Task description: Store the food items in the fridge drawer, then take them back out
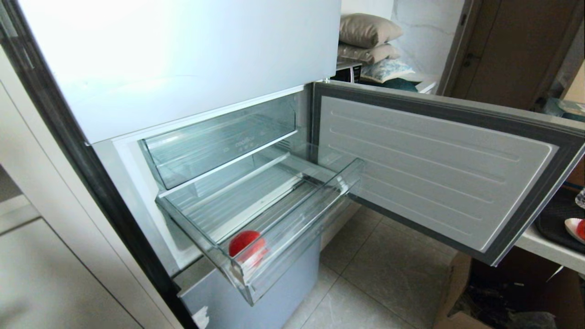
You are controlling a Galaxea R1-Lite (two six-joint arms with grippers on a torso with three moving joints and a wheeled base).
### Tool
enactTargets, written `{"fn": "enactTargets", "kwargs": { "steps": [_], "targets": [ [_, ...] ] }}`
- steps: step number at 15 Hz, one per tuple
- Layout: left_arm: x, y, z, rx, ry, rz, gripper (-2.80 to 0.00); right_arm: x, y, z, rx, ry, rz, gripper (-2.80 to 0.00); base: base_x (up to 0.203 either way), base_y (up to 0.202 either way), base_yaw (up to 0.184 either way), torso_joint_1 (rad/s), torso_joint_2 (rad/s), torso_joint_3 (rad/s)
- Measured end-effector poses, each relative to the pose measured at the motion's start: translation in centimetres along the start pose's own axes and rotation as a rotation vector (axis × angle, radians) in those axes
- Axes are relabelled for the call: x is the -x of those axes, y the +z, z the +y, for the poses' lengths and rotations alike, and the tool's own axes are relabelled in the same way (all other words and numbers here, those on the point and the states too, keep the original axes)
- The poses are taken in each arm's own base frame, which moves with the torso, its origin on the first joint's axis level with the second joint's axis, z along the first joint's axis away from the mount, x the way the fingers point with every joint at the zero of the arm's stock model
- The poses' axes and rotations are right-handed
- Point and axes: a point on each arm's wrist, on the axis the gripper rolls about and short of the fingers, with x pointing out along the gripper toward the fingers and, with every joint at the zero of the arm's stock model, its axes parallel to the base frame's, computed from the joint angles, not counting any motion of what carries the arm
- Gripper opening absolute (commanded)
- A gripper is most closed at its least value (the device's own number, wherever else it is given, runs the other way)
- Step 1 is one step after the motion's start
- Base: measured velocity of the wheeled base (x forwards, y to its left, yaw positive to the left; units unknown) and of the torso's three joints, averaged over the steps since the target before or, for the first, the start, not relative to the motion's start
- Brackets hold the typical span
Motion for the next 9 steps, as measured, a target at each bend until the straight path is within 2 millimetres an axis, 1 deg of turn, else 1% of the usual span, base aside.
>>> {"fn": "enactTargets", "kwargs": {
  "steps": [2,5,7,9],
  "targets": [
    [0.0,0.0,0.0,0.0,0.0,0.0,-2.8,-1.6,1.2,0.2,-0.055,-0.171,0.051,-2.8,0.0,0.0,0.0,0.0,0.0,0.0],
    [0.0,0.0,0.0,0.0,0.0,0.0,-2.8,-3.8,2.2,-0.4,-0.092,-0.334,0.118,-2.8,0.0,0.0,0.0,0.0,0.0,0.0],
    [0.0,0.0,0.0,0.0,0.0,0.0,-2.8,-5.0,3.0,-1.3,-0.116,-0.429,0.133,-2.8,0.0,0.0,0.0,0.0,0.0,0.0],
    [0.0,0.0,0.0,0.0,0.0,0.0,-2.8,-6.0,3.6,-2.7,-0.129,-0.517,0.111,-2.8,0.0,0.0,0.0,0.0,0.0,0.0]
  ]
}}
